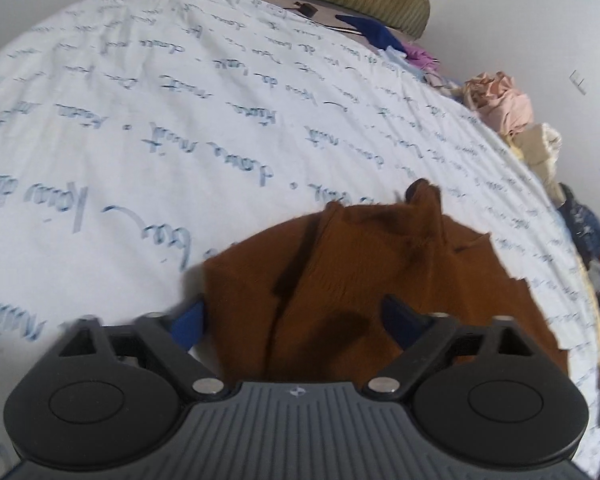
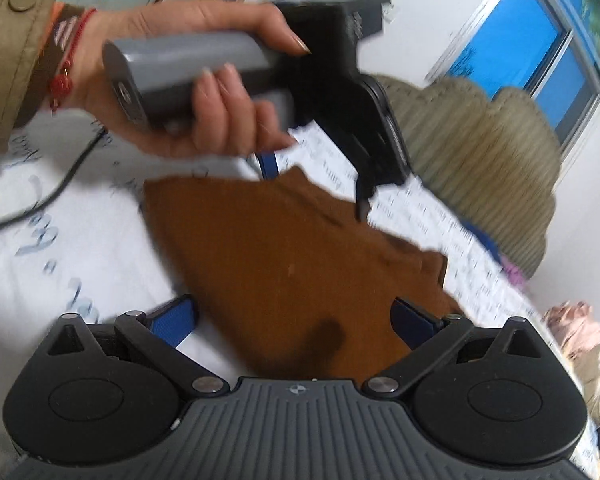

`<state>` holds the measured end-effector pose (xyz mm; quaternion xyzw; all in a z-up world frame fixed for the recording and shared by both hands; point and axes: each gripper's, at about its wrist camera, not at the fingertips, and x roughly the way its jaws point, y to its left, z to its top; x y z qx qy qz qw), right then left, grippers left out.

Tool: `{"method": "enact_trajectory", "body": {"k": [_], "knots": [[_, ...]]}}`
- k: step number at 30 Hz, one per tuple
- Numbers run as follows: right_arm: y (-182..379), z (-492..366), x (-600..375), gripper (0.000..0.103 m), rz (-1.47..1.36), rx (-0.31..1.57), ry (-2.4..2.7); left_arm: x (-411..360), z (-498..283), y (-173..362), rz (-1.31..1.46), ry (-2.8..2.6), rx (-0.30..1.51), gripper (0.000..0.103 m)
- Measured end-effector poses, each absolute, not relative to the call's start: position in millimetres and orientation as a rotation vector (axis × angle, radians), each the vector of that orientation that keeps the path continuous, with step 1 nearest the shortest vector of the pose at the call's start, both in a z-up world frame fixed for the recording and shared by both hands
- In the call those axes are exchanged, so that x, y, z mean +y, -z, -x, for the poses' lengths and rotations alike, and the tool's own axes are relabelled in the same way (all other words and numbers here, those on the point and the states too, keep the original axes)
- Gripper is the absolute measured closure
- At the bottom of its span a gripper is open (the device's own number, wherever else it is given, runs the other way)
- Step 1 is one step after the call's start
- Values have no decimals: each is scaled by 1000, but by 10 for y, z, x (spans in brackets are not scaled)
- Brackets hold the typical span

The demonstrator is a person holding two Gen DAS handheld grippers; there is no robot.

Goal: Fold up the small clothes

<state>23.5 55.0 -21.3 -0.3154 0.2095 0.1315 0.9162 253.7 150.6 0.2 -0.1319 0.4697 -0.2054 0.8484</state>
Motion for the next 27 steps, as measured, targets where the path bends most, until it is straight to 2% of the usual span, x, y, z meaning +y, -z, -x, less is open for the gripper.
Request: {"method": "enact_trajectory", "body": {"k": [1,2,3,4,6,7,8,9,17,27], "knots": [[210,-286,591,11,642,429,-270,1481,-2582,8,286,436,1001,34],[210,-343,631,18,633,436,-272,1447,-2631,25,290,435,1016,44],[206,-407,662,29,618,446,-276,1418,-2679,40,290,433,1027,51],[206,-449,668,34,606,454,-285,1388,-2722,50,287,424,1031,55],[203,-524,701,60,593,464,-309,1352,-2802,62,284,408,1039,76],[201,-545,701,65,590,463,-314,1345,-2837,65,296,399,1047,84],[199,-558,712,77,593,462,-312,1346,-2861,66,316,392,1053,90],[195,-559,712,83,594,456,-314,1345,-2865,55,328,373,1050,92],[15,-370,472,88,509,360,-332,1049,-2455,-349,105,204,865,95],[-242,-136,-226,88,260,335,-276,458,-2174,-746,-100,143,788,95]]}}
